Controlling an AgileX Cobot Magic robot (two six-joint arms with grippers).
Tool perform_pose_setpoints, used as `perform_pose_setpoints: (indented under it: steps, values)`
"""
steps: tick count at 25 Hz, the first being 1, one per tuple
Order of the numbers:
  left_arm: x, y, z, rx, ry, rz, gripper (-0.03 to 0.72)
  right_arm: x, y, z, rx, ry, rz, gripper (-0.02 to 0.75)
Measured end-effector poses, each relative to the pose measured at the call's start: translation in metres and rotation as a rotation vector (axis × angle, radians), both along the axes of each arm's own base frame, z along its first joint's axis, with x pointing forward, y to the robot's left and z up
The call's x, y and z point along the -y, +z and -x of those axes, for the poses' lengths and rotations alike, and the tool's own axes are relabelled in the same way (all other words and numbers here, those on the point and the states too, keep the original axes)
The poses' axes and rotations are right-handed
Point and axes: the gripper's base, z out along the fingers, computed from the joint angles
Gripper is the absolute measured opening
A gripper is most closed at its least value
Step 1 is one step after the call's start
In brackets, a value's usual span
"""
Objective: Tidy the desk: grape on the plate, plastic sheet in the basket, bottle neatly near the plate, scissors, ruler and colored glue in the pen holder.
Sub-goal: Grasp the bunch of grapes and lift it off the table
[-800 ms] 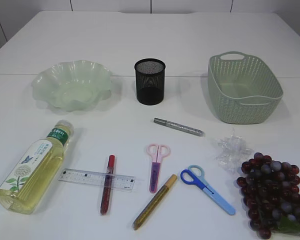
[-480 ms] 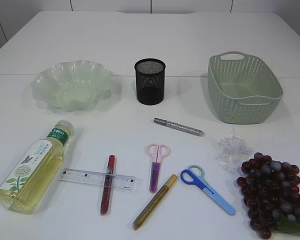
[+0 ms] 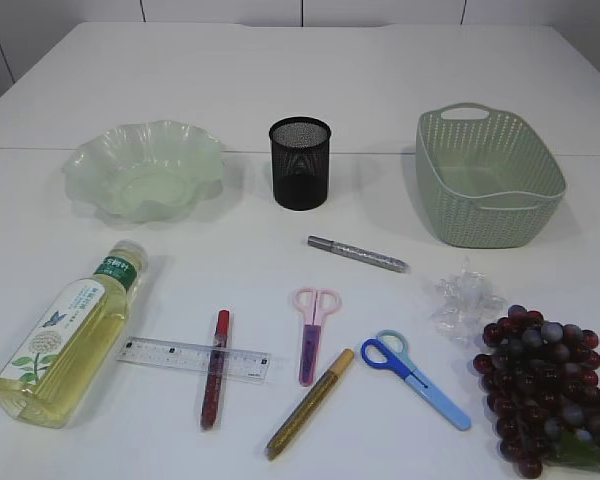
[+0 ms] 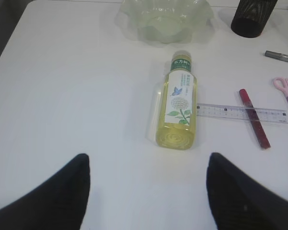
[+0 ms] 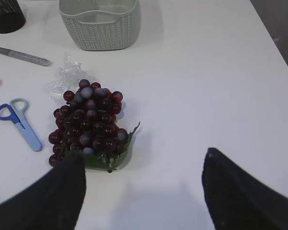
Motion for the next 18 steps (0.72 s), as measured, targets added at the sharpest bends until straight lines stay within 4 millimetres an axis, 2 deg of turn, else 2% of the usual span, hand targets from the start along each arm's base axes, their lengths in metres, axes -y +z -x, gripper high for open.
perform_pose_setpoints:
  steps: [18]
  values:
    - [0.0011, 0.0003, -0.0001, 0.002, -0.007, 0.011, 0.555, 0.0, 0.0, 0.0, 0.0, 0.0, 0.0, 0.585]
